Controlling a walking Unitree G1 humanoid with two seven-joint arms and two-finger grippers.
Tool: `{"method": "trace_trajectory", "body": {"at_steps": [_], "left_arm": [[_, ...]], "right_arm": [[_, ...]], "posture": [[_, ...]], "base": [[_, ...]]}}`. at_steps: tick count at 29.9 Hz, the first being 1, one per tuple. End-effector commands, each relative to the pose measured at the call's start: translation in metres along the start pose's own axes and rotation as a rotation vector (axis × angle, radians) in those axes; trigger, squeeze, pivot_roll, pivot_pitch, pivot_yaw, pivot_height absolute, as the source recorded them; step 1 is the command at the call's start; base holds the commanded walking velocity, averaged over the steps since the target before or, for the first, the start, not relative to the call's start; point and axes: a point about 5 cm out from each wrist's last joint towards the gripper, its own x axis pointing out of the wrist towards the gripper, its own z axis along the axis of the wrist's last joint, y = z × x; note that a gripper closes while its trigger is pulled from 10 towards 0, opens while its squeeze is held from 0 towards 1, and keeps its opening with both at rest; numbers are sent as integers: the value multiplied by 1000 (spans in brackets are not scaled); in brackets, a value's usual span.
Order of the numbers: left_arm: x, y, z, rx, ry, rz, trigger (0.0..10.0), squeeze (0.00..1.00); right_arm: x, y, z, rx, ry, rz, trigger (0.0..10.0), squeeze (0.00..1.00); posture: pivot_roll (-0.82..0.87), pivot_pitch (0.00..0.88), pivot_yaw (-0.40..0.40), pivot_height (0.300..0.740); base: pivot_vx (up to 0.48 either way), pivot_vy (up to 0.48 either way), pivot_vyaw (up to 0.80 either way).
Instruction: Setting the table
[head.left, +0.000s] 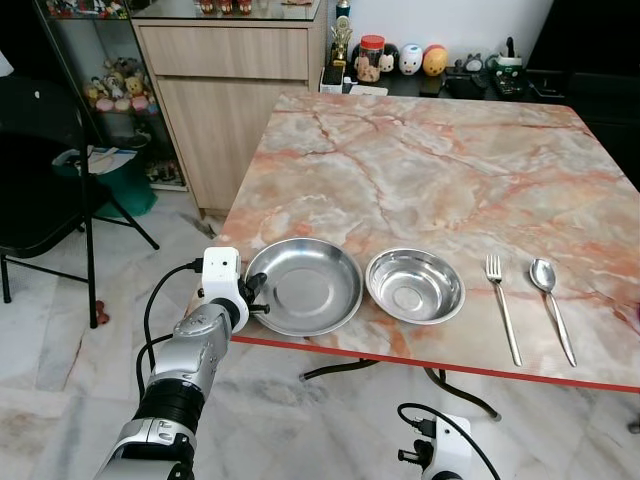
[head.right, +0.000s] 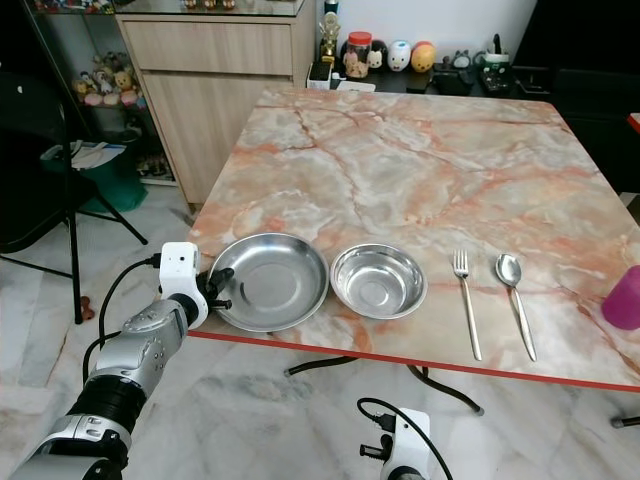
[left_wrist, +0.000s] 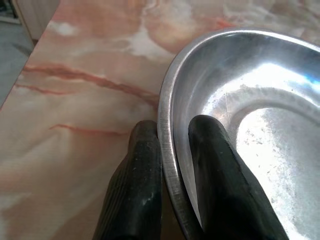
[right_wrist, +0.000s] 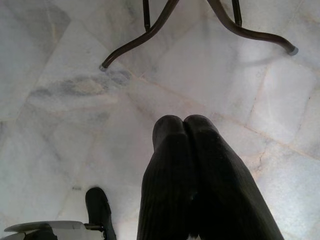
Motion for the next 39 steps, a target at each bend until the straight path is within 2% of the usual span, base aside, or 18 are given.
{"method": "trace_trajectory", "body": {"at_steps": [1,5,7,8,9,10,11,13,17,19,24,27,31,32,33,34,36,39], "left_arm": [[-3,4,-1,-12,-24,24,0,0],[-7,8,3,-57,-102,54,0,0],[-10,11,2,-116,-151,65,0,0],[-12,12,2,-152,-171,66,588,0],[-14,13,1,-186,-190,63,588,0],[-15,14,1,-215,-201,72,7216,0],[-17,15,0,-267,-223,80,10000,0],[-18,16,3,-330,-255,75,10000,0],[-18,17,6,-391,-287,80,10000,0],[-17,21,11,-463,-315,89,10000,0],[-15,21,19,-522,-349,80,10000,0],[-15,21,31,-535,-395,67,10000,0],[-16,11,51,-460,-457,8,10000,0],[-18,6,60,-387,-495,-11,10000,0],[-18,6,60,-387,-495,-11,10000,0],[-20,4,64,-317,-512,-16,10000,0],[-21,-2,68,-243,-526,-42,10000,0],[-23,-4,74,-253,-549,-48,10000,0]], "right_arm": [[0,-2,0,7,-8,-1,10000,0],[-1,-3,0,3,-9,0,10000,0],[-1,-3,0,-1,-13,-2,10000,0],[-1,-4,0,1,-13,-3,10000,0],[-1,-4,0,0,-13,-3,10000,0],[-1,-4,0,0,-14,-3,10000,0],[-1,-4,0,-1,-13,-4,10000,0],[-1,-4,0,-2,-14,-3,10000,0],[-1,-5,1,-2,-25,-9,10000,0],[-1,-5,2,5,-33,-11,10000,0],[-1,-5,2,2,-31,-10,10000,0],[-4,-25,1,6,-38,-24,10000,0],[-5,-30,-1,7,-39,-29,10000,0],[-6,-32,-2,15,-40,-34,10000,0],[-6,-32,-2,15,-40,-34,10000,0],[-7,-34,-3,22,-42,-36,10000,0],[-7,-35,-3,34,-46,-35,10000,0],[-8,-37,-5,31,-37,-35,10000,0]], "posture": [[58,0,-13,736],[57,0,-18,736],[55,0,-20,736],[53,0,-22,736],[53,0,-23,736],[53,0,-24,736],[55,0,-26,736],[54,0,-28,736],[51,0,-30,736],[51,0,-31,736],[45,0,-30,736],[44,0,-31,736],[45,0,-31,736],[36,0,-28,736],[36,0,-28,736],[35,0,-28,736],[27,0,-26,736],[29,0,-27,736]], "base": [[0,0,0],[0,0,0],[0,0,0],[0,0,0],[0,0,0],[0,0,0],[0,0,0],[0,0,0],[0,0,0],[0,0,0],[0,0,0],[0,0,0],[0,0,0],[0,0,0],[0,0,0],[0,0,0],[0,0,0],[0,0,0]]}}
